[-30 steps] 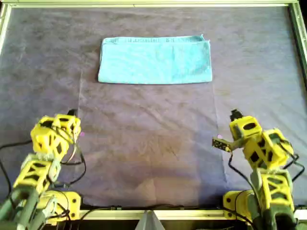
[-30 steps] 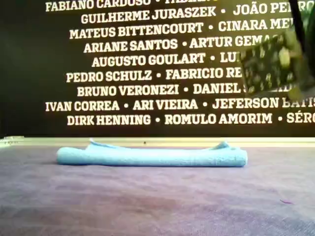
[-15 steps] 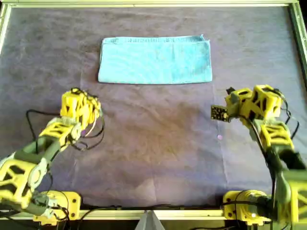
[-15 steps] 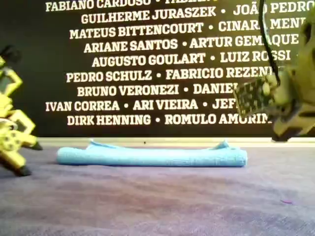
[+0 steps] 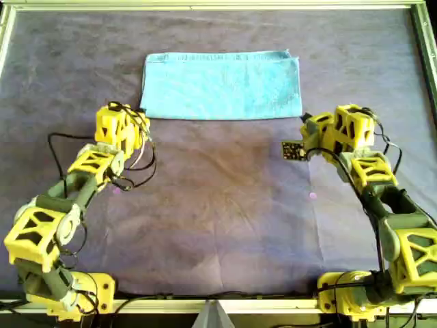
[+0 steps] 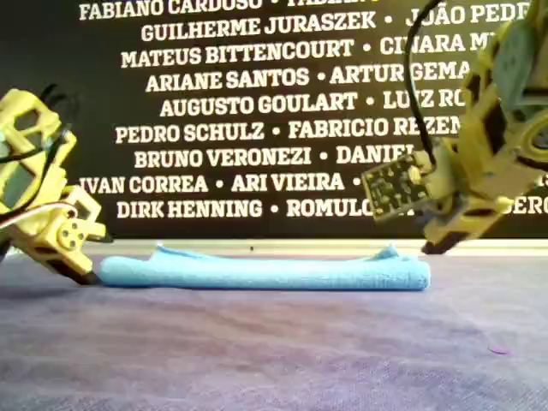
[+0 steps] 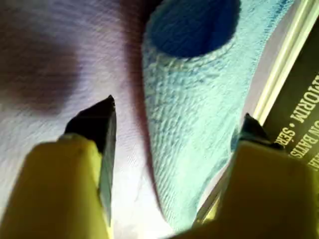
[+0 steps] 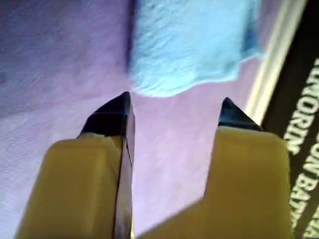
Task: Fold a cloth
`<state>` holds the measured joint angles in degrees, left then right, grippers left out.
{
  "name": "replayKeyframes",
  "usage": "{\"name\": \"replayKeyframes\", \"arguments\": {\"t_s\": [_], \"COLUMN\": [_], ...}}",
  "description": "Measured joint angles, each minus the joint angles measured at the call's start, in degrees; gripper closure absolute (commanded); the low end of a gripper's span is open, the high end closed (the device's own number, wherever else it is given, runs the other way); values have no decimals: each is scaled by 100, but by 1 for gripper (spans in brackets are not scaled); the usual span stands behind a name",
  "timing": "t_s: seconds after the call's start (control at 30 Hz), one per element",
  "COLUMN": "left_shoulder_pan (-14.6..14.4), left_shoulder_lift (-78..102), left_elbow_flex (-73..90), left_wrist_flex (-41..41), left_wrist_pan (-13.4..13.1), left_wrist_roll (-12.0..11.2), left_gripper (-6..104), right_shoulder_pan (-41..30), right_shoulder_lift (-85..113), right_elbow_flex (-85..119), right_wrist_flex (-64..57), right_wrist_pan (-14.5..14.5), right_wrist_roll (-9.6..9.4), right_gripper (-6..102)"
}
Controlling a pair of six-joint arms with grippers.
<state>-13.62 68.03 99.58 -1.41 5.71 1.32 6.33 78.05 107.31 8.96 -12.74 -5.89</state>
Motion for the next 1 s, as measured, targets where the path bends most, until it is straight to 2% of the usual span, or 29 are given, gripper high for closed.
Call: {"name": "replayKeyframes", "arguments": {"t_s": [0.17, 0.3, 0.6, 1.0], "left_shoulder_pan": [0, 0, 0, 0], "left_shoulder_lift": [-369, -545, -703, -703], "left_elbow_flex": [-369, -536, -817, -835], "left_wrist_flex": [0, 0, 0, 0], "left_wrist_pan": [0, 0, 0, 0], "left_wrist_roll": [0, 0, 0, 0], "left_gripper": [10, 10, 10, 10], "right_shoulder_pan": [-62, -44, -44, 35], "right_shoulder_lift": [-114, -598, -1986, -2883], "right_elbow_flex": [-53, -220, -2575, -4113], "right_wrist_flex": [44, 606, 2092, 2426], "right_wrist_pan": [0, 0, 0, 0], "right_wrist_roll": [0, 0, 0, 0], "right_gripper": [26, 26, 26, 27]}}
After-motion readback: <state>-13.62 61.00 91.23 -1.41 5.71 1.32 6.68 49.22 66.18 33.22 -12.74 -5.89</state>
